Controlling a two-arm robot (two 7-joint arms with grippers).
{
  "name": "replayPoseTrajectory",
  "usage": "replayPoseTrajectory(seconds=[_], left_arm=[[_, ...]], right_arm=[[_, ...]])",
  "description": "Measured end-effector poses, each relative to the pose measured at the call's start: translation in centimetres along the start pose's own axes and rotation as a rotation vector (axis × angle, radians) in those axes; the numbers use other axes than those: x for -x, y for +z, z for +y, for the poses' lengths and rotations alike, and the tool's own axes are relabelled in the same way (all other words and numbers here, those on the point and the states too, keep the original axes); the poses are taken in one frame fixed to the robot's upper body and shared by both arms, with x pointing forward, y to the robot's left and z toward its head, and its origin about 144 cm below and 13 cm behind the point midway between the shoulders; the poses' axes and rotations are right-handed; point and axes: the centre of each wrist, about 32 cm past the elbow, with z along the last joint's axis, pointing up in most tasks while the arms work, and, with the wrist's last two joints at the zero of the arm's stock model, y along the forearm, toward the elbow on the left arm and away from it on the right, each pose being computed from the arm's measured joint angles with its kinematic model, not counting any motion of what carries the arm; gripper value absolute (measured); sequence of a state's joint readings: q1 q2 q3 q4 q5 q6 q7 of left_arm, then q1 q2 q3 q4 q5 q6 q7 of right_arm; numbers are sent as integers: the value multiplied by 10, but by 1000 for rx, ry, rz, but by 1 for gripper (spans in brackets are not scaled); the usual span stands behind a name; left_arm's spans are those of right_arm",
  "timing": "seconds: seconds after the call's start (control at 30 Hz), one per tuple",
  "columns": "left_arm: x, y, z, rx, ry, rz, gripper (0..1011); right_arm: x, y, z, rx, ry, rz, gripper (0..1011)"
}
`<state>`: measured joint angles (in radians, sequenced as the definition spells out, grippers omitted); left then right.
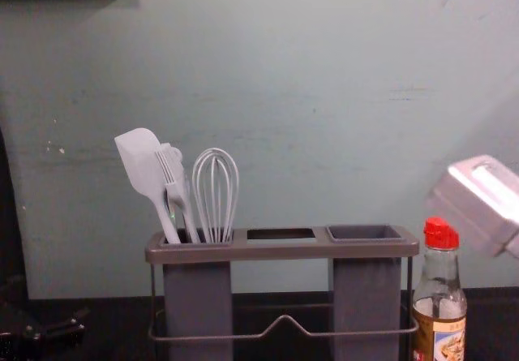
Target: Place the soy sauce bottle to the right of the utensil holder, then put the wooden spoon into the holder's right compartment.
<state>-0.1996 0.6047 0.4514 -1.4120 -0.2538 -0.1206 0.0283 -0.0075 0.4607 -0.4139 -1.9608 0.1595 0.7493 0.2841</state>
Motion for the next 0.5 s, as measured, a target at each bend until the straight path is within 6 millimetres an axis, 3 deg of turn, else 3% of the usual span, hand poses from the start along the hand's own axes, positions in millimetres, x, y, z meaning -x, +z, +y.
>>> replayPoseTrajectory(seconds=[0.5], left_arm=[[0,0,0,0,0,0,1005]], right_arm=[[3,13,20,88,-10,33,1003]])
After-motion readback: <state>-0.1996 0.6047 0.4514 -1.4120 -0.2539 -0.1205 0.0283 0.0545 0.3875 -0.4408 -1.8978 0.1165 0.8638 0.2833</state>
